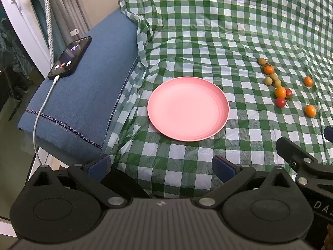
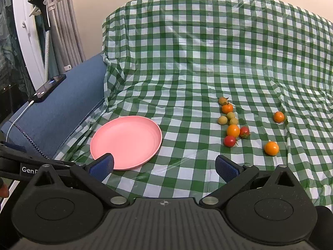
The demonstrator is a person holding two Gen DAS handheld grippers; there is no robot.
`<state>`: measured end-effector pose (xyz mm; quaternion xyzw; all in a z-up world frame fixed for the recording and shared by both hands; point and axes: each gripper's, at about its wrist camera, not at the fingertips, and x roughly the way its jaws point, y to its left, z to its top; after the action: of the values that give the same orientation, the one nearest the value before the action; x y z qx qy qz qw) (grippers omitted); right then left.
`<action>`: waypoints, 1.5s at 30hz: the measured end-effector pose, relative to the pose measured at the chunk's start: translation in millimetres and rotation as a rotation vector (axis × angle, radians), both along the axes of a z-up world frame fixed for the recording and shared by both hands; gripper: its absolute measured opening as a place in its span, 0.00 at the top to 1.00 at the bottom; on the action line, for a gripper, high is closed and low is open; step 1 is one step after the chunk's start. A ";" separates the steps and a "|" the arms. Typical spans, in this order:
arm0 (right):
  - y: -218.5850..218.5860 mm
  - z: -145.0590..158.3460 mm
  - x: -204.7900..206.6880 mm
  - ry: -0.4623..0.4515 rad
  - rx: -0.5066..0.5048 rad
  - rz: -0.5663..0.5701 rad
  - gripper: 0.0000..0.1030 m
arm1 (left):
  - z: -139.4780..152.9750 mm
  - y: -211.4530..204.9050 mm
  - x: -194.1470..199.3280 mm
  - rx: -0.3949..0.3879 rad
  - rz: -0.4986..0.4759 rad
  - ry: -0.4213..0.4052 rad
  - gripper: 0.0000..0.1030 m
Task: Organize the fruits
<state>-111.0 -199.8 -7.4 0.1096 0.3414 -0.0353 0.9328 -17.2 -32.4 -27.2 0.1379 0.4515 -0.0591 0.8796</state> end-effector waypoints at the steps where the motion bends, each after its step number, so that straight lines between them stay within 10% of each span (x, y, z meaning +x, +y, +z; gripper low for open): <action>1: 0.0 -0.1 0.0 0.000 0.001 -0.001 0.00 | -0.1 -0.6 -0.1 0.001 -0.001 0.001 0.00; 12: -42.7 -21.2 2.0 -0.011 0.054 -0.172 0.00 | -1.7 -31.5 6.5 0.018 -0.066 0.000 0.00; 22: -147.6 -105.9 30.7 0.123 -0.049 -0.342 0.00 | -16.2 -107.8 39.4 -0.088 -0.208 0.022 0.00; 35: -185.9 -178.4 97.1 0.160 -0.093 -0.316 0.01 | -109.9 -268.4 127.9 -0.120 -0.354 0.193 0.00; 45: -181.3 -206.8 102.8 0.173 -0.089 -0.361 0.01 | -159.8 -304.8 163.7 -0.130 -0.277 0.306 0.00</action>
<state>-8.2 -381.0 -214.2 0.1241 0.3931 -0.2263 0.8826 146.6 -337.2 -187.1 0.1312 0.5517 -0.2286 0.7913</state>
